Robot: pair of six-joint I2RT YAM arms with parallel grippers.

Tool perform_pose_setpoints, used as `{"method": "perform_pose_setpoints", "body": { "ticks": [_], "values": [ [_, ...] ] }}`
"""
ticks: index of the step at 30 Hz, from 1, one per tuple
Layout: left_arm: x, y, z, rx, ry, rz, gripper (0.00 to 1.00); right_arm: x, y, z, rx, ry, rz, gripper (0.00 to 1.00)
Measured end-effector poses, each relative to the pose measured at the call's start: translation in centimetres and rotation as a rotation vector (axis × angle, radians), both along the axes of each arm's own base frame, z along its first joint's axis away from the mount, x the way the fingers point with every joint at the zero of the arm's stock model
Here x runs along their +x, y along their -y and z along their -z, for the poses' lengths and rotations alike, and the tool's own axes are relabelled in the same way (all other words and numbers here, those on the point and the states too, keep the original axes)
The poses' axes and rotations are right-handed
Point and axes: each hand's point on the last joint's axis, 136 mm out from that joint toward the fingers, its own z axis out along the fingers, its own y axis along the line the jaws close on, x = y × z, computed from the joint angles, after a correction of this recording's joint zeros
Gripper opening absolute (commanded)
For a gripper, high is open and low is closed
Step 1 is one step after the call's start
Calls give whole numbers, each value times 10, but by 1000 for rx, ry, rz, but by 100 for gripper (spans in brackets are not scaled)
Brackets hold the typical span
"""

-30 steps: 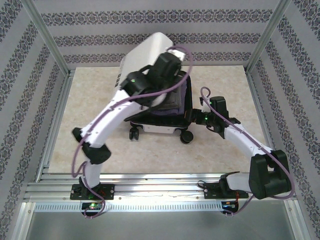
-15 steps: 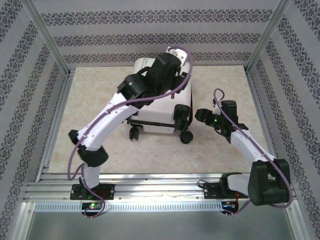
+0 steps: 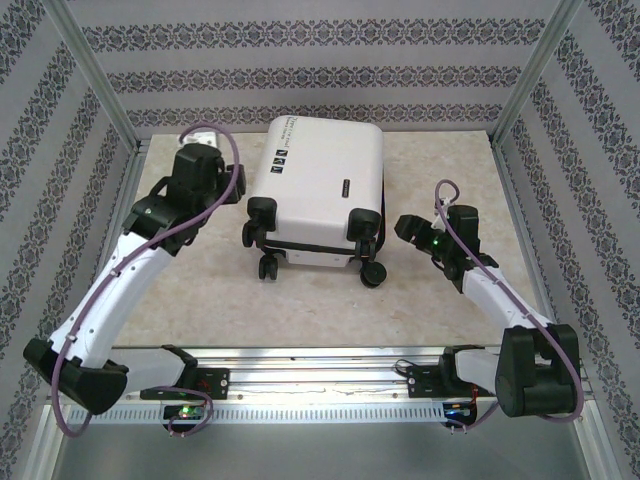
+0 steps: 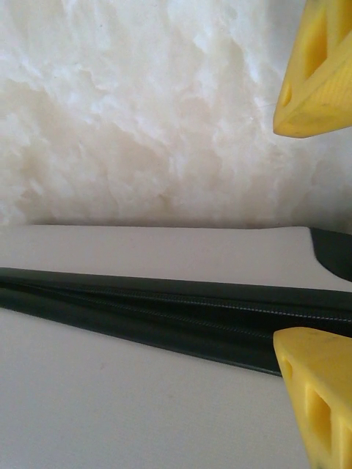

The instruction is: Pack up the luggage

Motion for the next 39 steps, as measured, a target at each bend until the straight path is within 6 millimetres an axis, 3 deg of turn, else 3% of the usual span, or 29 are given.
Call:
{"method": "perform_pose_setpoints", "body": {
  "ticks": [3, 9, 12, 19, 23, 30, 39],
  "values": [
    [3, -20, 27, -23, -59, -56, 68, 8, 2, 8, 11, -27, 17, 69],
    [10, -44, 108, -73, -243, -123, 67, 23, 5, 9, 96, -37, 35, 73],
    [15, -44, 135, -114, -300, -121, 66, 30, 1, 3, 176, -23, 3, 73],
    [39, -35, 177, -200, -375, -92, 62, 45, -19, 0, 344, -22, -88, 74],
    [47, -24, 190, -249, -394, -63, 62, 49, -26, -4, 401, -10, -117, 76],
    [57, -10, 194, -333, -367, -32, 60, 61, -33, -14, 507, 37, -151, 81],
    [58, -2, 198, -367, -356, -36, 60, 72, -44, -9, 649, 28, -175, 85]
  ]
}}
